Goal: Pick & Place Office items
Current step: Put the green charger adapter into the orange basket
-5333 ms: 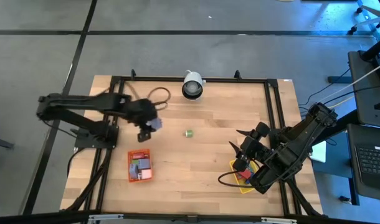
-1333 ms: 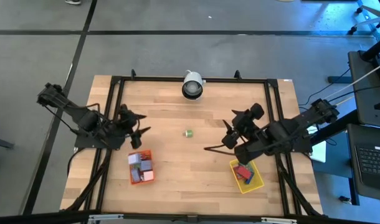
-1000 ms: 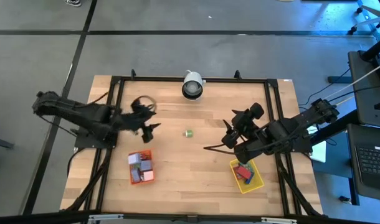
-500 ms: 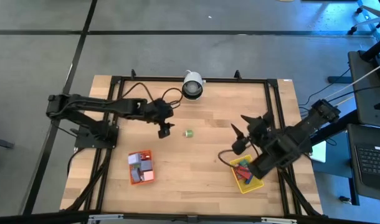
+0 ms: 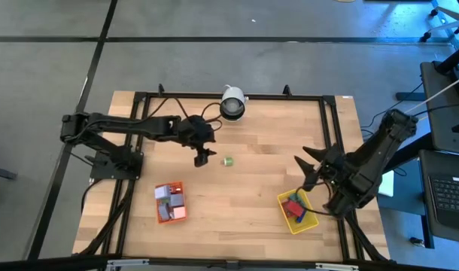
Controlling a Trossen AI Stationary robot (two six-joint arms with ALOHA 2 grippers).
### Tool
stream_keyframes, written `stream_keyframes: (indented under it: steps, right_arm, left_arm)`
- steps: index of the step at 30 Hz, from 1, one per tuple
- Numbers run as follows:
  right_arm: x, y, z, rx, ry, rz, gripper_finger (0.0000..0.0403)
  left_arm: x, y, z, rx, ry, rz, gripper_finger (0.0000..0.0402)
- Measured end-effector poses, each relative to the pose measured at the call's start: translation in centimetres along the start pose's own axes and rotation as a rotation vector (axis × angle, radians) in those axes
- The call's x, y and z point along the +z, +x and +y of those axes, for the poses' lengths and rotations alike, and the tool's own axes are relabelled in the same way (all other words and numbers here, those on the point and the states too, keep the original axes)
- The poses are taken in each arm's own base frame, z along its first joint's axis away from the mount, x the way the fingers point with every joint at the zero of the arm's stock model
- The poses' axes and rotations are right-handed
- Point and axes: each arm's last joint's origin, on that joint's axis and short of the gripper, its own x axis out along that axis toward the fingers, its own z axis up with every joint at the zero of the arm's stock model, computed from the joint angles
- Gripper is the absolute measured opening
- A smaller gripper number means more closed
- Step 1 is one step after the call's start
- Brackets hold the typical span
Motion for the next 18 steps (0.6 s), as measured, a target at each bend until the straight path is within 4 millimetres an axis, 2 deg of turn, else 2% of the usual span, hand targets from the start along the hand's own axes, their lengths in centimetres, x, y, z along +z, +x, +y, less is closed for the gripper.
stream_keyframes:
  steps: [8, 18]
  right_arm:
    - [-0.5, -0.3, -1.4, 0.017, -0.019, 0.027, 0.0242]
    - [-0.5, -0.3, -1.4, 0.006, -0.060, 0.055, 0.0242]
  left_arm:
    - [-1.2, 3.5, 0.1, -0.028, 0.031, 0.116, 0.0236]
    - [-0.7, 6.2, 1.3, -0.036, -0.001, 0.108, 0.0239]
